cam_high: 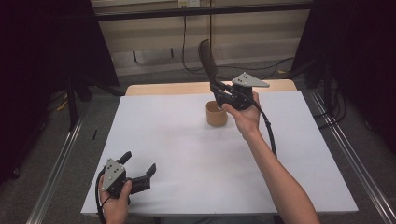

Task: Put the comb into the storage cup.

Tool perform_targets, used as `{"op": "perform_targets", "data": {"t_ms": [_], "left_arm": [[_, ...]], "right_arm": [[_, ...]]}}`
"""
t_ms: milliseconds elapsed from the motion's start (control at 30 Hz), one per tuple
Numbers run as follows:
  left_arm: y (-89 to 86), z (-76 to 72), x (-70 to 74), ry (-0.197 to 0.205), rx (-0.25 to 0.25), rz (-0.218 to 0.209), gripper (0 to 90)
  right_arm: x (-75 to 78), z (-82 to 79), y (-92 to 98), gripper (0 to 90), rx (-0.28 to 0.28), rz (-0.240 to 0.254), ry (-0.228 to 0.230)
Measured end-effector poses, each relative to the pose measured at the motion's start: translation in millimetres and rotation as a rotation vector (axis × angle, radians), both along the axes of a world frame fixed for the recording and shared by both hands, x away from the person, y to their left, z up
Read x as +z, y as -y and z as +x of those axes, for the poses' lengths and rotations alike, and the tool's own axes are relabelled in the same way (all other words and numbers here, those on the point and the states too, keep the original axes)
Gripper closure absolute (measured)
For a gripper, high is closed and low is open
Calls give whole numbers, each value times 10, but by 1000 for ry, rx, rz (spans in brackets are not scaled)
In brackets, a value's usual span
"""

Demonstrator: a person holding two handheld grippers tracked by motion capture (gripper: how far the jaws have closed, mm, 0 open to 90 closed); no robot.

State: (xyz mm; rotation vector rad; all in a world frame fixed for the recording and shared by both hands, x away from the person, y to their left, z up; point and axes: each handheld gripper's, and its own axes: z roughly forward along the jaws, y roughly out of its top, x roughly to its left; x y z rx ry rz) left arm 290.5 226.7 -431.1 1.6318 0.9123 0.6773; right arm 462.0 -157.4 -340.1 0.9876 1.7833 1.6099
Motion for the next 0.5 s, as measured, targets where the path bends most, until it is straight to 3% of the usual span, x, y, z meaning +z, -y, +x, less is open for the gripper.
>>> {"op": "perform_targets", "data": {"t_ms": [500], "left_arm": [[-7, -9, 2, 10, 1, -10, 16]], "right_arm": [[-104, 118, -17, 728, -14, 13, -12]]}}
